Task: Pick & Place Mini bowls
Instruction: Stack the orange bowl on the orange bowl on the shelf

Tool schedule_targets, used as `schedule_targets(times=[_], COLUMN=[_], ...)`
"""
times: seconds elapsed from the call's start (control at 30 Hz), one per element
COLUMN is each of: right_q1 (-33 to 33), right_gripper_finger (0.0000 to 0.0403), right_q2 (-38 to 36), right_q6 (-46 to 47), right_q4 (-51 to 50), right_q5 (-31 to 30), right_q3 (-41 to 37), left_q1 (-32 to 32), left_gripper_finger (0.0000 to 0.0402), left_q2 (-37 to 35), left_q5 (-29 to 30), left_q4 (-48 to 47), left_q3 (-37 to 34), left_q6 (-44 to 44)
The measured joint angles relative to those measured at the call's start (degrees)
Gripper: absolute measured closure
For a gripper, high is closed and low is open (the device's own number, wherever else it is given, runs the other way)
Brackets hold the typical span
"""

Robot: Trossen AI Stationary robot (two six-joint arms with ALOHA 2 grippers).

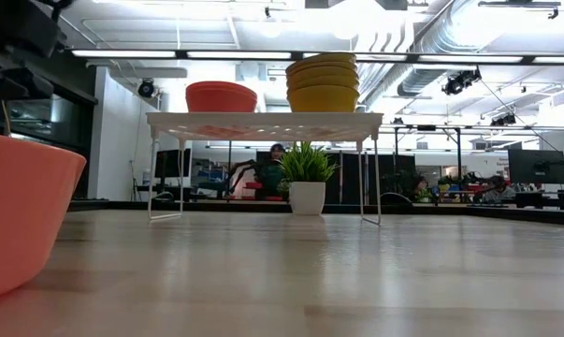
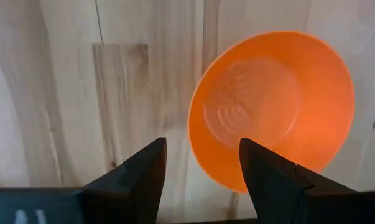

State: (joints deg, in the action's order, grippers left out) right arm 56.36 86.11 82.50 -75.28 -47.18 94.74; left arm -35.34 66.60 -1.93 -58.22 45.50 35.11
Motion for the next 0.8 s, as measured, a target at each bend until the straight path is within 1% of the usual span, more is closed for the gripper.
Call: schedule_targets(times=[0.1,0.23,0.33,0.43,0.8], right_q1=[1.14,2.19,2.94,3.17,3.32], right_gripper_finger=[0.0305,0.0305,0.0305,0.0305,0.0305], right_q2=[1.6,2.93,3.21,3.21,3.21], right_q6=[0.39,0.79,-1.97,-5.01,-9.72], right_q4=[2.69,8.45,13.01,16.38,16.83], right_q5=[-0.44,-1.47,-3.99,-5.42,-4.72], right_q3=[0.0,0.0,0.0,0.0,0.0], left_q1=[0.84,1.38,1.25,1.25,1.23], left_gripper_finger=[0.0204,0.0204,0.0204,0.0204,0.0204], left_q2=[0.82,2.34,3.17,3.33,3.33], left_q5=[-1.81,-3.75,-4.0,-3.15,-3.45], left_q4=[0.44,4.09,6.3,6.21,6.27], left_q3=[-0.19,-2.69,-4.19,-4.74,-4.81], left_q6=[-0.53,0.52,2.87,5.58,8.83])
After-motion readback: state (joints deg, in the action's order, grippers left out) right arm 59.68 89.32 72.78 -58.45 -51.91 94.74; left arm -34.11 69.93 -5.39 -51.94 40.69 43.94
